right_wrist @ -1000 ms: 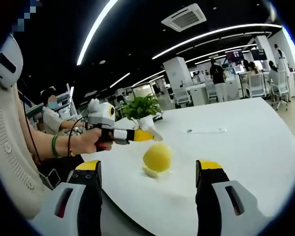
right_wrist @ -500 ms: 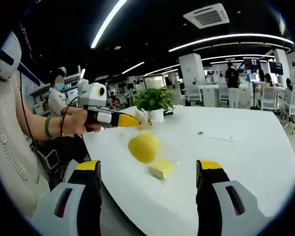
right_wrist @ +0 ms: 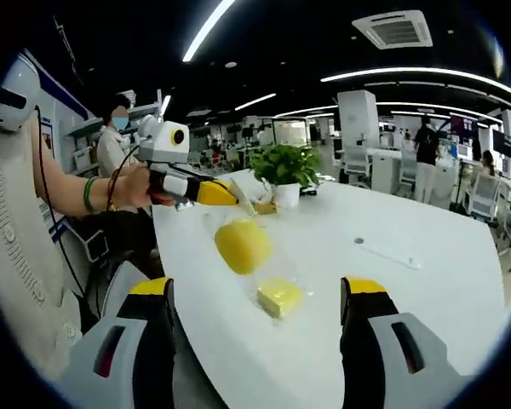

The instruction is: Compare the silicone blocks by pressing each to a similar depth, holding the contact briefly, and releasing to observe deformation and rebound differences across the visible hardness samples.

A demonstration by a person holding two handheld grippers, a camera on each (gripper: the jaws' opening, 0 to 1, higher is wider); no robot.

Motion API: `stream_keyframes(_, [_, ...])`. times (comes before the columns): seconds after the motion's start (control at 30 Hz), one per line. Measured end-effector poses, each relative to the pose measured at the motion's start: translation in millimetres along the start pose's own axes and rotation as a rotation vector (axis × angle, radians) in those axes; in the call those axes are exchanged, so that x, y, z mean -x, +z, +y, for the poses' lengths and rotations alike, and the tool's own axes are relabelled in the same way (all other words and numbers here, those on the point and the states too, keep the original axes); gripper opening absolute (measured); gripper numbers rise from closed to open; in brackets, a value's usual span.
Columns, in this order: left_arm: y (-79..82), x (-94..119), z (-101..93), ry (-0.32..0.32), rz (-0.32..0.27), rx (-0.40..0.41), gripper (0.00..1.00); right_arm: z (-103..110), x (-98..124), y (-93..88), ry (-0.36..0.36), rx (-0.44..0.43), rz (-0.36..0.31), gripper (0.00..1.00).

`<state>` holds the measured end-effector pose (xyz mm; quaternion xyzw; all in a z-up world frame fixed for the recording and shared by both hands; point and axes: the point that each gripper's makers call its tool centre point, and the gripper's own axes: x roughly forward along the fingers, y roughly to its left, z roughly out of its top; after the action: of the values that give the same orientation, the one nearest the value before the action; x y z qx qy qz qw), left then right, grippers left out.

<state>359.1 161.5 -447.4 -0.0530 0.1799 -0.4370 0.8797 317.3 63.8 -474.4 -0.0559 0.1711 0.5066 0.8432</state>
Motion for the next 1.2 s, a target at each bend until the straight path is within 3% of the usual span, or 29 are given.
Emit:
stream_keyframes(0.17, [11.8, -5.1, -0.6, -0.039, 0.025, -0.056, 0.0, -14.8, -12.3, 15.4, 0.075, 0.086, 0.09, 0.75])
stream_keyframes(0.33, [24.6, -7.3, -1.4, -0.07, 0.036, -0.088, 0.0, -21.2, -34.1, 44.3, 0.168, 0.16, 0.107, 0.74])
stream_keyframes(0.43, [32.4, -8.8, -1.8, -0.089, 0.035, -0.087, 0.0, -21.4, -50.2, 47.4, 0.22, 0.208, 0.162, 0.72])
stream_keyframes(0.53, [38.5, -10.9, -3.2, -0.116, 0.028, -0.068, 0.0, -19.7, -69.4, 41.7, 0.276, 0.231, 0.242, 0.69])
stream_keyframes(0.73, [41.1, -17.1, -0.2, -0.136, 0.026, -0.063, 0.0, -12.0, -103.1, 29.6, 0.354, 0.261, 0.296, 0.61])
stream_keyframes(0.97, [33.1, -23.9, 10.3, -0.135, 0.044, -0.038, 0.0, -5.7, -130.2, 12.3, 0.409, 0.268, 0.342, 0.59])
stream_keyframes(1.2, [31.3, -26.2, 11.6, -0.145, 0.036, -0.002, 0.0, -4.0, -144.8, -0.7, 0.427, 0.278, 0.354, 0.42])
